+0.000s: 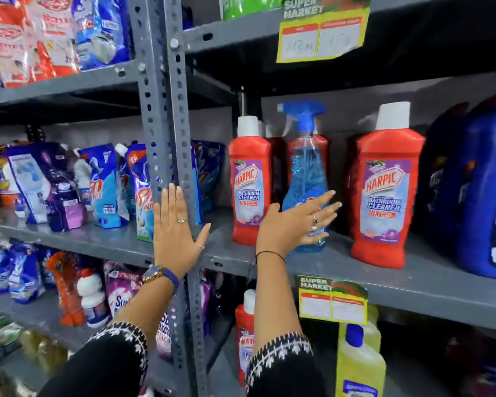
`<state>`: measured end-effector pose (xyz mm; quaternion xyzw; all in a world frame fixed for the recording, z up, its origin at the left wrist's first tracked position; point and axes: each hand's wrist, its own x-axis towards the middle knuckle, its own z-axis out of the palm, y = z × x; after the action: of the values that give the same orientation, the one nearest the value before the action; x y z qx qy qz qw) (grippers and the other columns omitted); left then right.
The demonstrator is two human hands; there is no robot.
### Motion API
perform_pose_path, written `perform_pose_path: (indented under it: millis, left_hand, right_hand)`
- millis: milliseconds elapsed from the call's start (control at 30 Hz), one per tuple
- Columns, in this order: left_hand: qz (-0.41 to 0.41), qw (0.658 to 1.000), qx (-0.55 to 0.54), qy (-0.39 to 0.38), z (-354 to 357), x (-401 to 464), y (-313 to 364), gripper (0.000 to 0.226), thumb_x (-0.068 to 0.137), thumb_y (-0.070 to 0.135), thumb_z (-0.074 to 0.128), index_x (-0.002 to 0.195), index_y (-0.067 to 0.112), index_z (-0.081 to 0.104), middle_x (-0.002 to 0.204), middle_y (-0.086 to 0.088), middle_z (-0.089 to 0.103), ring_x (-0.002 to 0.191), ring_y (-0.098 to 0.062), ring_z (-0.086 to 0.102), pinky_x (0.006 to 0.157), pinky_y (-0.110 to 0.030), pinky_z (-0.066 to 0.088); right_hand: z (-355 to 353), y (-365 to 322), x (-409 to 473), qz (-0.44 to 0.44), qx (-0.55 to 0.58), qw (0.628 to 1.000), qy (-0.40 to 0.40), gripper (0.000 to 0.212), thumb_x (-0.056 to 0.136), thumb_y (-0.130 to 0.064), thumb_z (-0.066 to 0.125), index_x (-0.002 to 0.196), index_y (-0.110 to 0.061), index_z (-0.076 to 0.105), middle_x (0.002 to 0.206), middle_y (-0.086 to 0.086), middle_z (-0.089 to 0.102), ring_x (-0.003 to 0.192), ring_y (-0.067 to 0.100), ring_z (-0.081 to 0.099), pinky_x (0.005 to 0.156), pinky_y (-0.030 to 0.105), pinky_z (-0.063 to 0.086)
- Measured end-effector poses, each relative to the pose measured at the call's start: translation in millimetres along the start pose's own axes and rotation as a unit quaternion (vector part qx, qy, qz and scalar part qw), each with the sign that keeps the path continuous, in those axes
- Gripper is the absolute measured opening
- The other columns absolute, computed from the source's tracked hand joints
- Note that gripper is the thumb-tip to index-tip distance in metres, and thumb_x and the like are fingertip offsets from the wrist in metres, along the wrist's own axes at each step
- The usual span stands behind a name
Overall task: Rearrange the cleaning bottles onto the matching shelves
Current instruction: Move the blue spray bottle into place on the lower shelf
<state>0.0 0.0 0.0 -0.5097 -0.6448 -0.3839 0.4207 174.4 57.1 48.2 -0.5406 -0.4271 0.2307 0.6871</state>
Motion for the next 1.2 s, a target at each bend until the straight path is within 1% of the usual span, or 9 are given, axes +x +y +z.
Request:
perform_pose_path:
  millis: [133, 300, 433, 567, 667, 867, 933, 1033, 1200]
  left_hand:
    - [-0.019, 0.998, -0.059, 0.021, 8.3, -1.5, -1.2, 0.083, 0.09, 0.042, 0.045, 0.151, 0.001, 0.006, 0.158, -0.01, 0.004, 0.146, -0.024, -0.002, 0.119, -0.039, -0.001]
    - [-0.004, 0.996, -0.085, 0.03, 12.0, -1.1, -3.8, 0.077, 0.092, 0.034, 0.043, 0.15, -0.001, 0.008, 0.158, -0.013, 0.006, 0.146, -0.026, -0.002, 0.119, -0.041, 0.001]
    - [-0.008, 0.996, -0.082, 0.029, 12.2, -2.4, -3.8, 0.076, 0.092, 0.034, 0.042, 0.15, 0.0, 0.007, 0.158, -0.013, 0.006, 0.146, -0.024, -0.003, 0.119, -0.038, -0.001]
    - [0.009, 0.998, -0.064, 0.015, 10.3, -1.9, -7.1, 0.077, 0.091, 0.035, 0.041, 0.15, 0.001, 0.006, 0.157, -0.016, 0.009, 0.146, -0.022, -0.003, 0.119, -0.036, 0.0]
    - [0.053, 0.998, -0.04, -0.003, 9.0, -4.0, -17.1, 0.078, 0.093, 0.039, 0.039, 0.153, 0.012, -0.003, 0.157, -0.015, 0.01, 0.146, -0.021, -0.002, 0.119, -0.035, 0.001]
    - [0.08, 0.996, -0.036, -0.006, 17.1, -12.1, -29.6, 0.072, 0.098, 0.056, 0.019, 0.152, 0.018, -0.008, 0.159, 0.0, -0.011, 0.146, -0.024, -0.002, 0.119, -0.037, 0.0]
    - [0.079, 0.996, -0.04, 0.002, 19.2, -12.4, -30.1, 0.07, 0.099, 0.056, 0.019, 0.153, 0.019, -0.006, 0.159, -0.006, -0.008, 0.146, -0.027, -0.002, 0.119, -0.04, 0.001]
    - [0.069, 0.997, -0.046, 0.009, 23.0, -12.9, -31.5, 0.067, 0.1, 0.055, 0.018, 0.153, 0.02, -0.004, 0.156, -0.019, 0.005, 0.146, -0.031, -0.002, 0.119, -0.042, 0.002]
    - [0.074, 0.996, -0.047, 0.026, 27.4, -12.8, -33.4, 0.065, 0.1, 0.053, 0.018, 0.153, 0.022, -0.004, 0.154, -0.022, 0.005, 0.145, -0.03, -0.006, 0.119, -0.04, 0.001]
  right_hand:
    - [6.7, 14.0, 5.4, 0.007, -0.008, 1.0, 0.028, 0.104, 0.07, -0.01, 0.071, 0.149, -0.02, 0.005, 0.158, 0.007, 0.01, 0.144, 0.025, 0.01, 0.114, 0.051, 0.005]
    - [11.5, 22.8, 4.8, -0.026, -0.019, 0.998, 0.056, 0.107, 0.068, -0.017, 0.078, 0.149, -0.02, 0.008, 0.152, 0.007, 0.024, 0.142, 0.026, 0.018, 0.114, 0.052, 0.007]
    - [12.6, 21.8, 4.9, -0.042, -0.048, 0.997, 0.053, 0.116, 0.063, -0.014, 0.08, 0.149, -0.021, 0.002, 0.153, 0.008, 0.02, 0.142, 0.028, 0.016, 0.113, 0.056, 0.005]
    - [13.1, 18.7, 3.1, -0.052, -0.102, 0.991, 0.065, 0.112, 0.068, -0.015, 0.077, 0.149, -0.021, 0.0, 0.15, 0.011, 0.023, 0.139, 0.029, 0.021, 0.11, 0.063, 0.011]
    - [12.0, 17.6, 2.4, -0.051, -0.116, 0.99, 0.062, 0.111, 0.069, -0.017, 0.077, 0.149, -0.021, 0.0, 0.149, 0.012, 0.024, 0.137, 0.03, 0.023, 0.108, 0.063, 0.015]
    - [10.6, 16.4, 1.8, -0.05, -0.119, 0.99, 0.058, 0.116, 0.066, -0.018, 0.079, 0.149, -0.021, -0.002, 0.154, 0.012, 0.014, 0.138, 0.031, 0.021, 0.109, 0.061, 0.015]
    - [10.9, 15.9, 1.7, -0.043, -0.124, 0.99, 0.052, 0.121, 0.064, -0.018, 0.081, 0.149, -0.022, -0.005, 0.156, 0.012, 0.01, 0.139, 0.032, 0.019, 0.109, 0.062, 0.012]
    - [10.8, 15.6, 1.6, -0.043, -0.136, 0.988, 0.052, 0.122, 0.064, -0.017, 0.082, 0.149, -0.021, -0.006, 0.152, 0.014, 0.018, 0.138, 0.033, 0.02, 0.109, 0.066, 0.009]
    - [8.6, 10.2, -8.8, -0.046, -0.151, 0.984, 0.084, 0.119, 0.063, -0.019, 0.081, 0.149, -0.02, -0.001, 0.146, 0.016, 0.026, 0.134, 0.035, 0.027, 0.106, 0.06, 0.021]
